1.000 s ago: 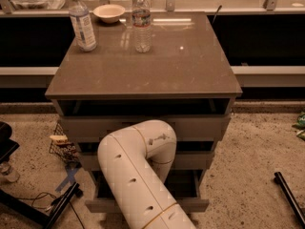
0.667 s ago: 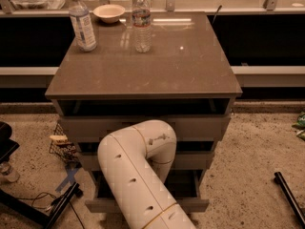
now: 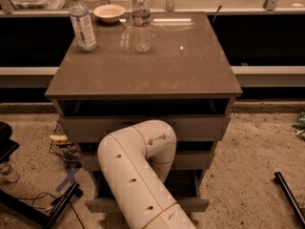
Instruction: Open bottom drawer
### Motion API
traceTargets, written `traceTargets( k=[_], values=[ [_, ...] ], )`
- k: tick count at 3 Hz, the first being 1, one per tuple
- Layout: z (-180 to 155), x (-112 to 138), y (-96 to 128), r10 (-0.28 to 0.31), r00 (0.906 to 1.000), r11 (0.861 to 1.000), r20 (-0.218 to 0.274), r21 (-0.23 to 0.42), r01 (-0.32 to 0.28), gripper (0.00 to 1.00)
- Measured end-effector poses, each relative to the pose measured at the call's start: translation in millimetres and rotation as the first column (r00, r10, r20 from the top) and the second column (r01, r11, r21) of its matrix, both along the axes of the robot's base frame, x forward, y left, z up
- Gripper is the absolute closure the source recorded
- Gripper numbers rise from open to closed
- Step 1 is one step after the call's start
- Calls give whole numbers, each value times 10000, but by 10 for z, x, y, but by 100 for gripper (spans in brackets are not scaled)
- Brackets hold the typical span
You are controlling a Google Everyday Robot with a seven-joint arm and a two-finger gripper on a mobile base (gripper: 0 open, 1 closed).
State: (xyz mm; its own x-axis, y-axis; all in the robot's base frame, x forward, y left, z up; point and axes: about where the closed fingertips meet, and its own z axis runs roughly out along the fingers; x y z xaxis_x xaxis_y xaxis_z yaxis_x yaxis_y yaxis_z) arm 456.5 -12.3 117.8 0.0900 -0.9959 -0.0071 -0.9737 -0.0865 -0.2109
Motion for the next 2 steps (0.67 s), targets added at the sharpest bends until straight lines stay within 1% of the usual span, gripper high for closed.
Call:
traceTargets(
  k=[1, 2],
  values=[
    [25, -59, 86, 456, 9990, 9976, -39, 524, -454, 28],
    [341, -196, 496, 1453, 9885, 9788, 414, 1396, -1498, 51]
  ],
)
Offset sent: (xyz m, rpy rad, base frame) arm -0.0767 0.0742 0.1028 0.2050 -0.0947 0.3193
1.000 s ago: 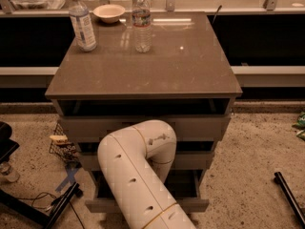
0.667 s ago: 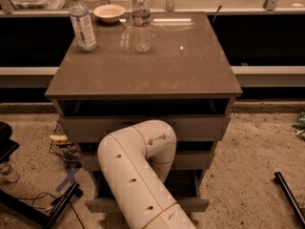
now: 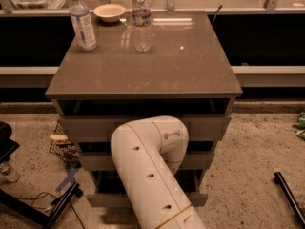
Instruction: Open bottom drawer
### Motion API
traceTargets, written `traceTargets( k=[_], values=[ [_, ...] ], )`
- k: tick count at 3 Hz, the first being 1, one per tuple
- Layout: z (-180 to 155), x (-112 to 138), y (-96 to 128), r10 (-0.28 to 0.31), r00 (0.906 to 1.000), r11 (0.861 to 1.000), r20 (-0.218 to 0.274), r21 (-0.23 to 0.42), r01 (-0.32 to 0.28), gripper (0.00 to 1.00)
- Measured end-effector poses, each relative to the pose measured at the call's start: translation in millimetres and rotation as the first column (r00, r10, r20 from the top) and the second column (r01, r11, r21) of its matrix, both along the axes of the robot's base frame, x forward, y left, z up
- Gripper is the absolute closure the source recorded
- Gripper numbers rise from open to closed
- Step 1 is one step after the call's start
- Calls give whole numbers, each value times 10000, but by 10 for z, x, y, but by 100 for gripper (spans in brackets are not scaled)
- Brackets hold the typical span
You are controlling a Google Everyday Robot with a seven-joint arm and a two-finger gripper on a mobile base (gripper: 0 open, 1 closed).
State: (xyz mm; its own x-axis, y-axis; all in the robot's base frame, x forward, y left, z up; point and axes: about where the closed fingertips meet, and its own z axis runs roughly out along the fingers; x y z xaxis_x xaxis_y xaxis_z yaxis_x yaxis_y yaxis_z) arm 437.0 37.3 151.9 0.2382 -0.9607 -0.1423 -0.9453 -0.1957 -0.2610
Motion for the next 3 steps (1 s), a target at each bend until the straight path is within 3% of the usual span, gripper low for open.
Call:
traceTargets(
  k=[1, 2, 3],
  values=[
    [474, -230, 183, 852, 9939, 9962, 695, 97, -861, 75],
    [744, -324, 175, 1074, 9856, 9941, 1309, -295, -1044, 98],
    [916, -76, 32, 1177, 9643, 9925, 2372, -603, -1063, 100]
  ],
)
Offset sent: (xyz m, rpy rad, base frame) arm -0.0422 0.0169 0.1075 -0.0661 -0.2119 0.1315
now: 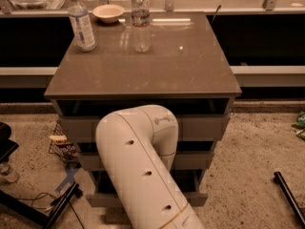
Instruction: Open bottom drawer
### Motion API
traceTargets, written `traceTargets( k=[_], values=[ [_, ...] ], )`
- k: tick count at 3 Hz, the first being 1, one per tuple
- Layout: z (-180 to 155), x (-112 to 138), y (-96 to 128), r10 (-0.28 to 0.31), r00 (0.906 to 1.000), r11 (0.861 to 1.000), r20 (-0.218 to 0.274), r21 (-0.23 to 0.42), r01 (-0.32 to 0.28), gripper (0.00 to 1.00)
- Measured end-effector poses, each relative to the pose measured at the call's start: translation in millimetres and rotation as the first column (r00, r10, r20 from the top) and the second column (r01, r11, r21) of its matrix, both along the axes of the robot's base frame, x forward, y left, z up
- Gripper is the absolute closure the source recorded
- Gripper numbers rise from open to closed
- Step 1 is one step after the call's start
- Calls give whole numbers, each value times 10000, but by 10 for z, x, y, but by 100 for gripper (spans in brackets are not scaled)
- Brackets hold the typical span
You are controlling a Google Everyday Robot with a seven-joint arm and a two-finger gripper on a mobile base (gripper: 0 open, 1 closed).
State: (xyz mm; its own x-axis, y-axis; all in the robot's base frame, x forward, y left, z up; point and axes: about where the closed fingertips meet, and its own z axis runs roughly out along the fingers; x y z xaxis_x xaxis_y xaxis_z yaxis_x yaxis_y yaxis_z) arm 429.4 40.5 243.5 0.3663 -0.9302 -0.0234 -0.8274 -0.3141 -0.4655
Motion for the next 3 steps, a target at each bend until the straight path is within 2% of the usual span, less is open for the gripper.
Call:
traceTargets(
  k=[1, 2, 3],
  values=[
    [193, 452, -201, -15, 9921, 10000, 1257, 17, 13, 100],
    [424, 817, -366, -279, 9737, 9996, 2260, -35, 295, 100],
    [587, 1202, -551, -924, 9491, 9940, 3011, -288, 1059, 100]
  ],
)
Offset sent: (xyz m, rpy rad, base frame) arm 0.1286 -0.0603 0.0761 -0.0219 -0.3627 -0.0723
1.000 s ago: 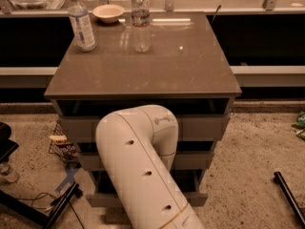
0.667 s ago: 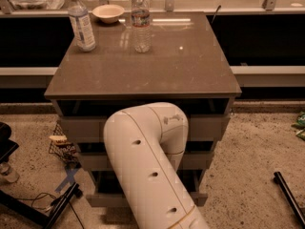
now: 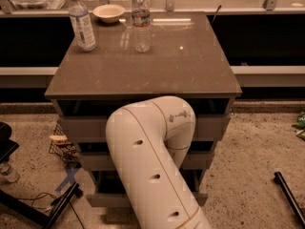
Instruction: Open bottom drawer
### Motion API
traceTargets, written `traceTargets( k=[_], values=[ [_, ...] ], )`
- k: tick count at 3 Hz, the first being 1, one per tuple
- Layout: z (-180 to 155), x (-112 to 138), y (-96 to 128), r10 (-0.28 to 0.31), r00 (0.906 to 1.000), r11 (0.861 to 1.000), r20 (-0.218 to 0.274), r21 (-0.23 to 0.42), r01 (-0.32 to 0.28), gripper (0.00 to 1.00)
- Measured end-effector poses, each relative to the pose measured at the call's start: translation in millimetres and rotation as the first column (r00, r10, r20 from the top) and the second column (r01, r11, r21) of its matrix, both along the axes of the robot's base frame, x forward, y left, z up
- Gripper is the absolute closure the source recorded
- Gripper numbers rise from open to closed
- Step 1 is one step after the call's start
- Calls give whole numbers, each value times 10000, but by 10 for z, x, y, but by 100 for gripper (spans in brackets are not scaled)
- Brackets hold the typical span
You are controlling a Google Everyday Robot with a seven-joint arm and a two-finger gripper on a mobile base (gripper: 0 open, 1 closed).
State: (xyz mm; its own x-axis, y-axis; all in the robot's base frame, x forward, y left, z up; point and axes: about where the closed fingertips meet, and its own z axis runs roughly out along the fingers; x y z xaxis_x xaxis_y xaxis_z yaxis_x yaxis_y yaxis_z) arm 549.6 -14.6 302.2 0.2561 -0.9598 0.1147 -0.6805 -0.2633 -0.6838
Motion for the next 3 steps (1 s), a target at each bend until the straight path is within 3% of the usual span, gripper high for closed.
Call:
traceTargets(
  k=[1, 2, 3],
  values=[
    [0, 0, 0, 0, 10000, 10000, 0, 0, 0, 100],
    [-343, 223, -97, -712, 9950, 9969, -703, -398, 685, 100],
    [-679, 603, -331, -1861, 9760, 9784, -1131, -1126, 1735, 100]
  ],
)
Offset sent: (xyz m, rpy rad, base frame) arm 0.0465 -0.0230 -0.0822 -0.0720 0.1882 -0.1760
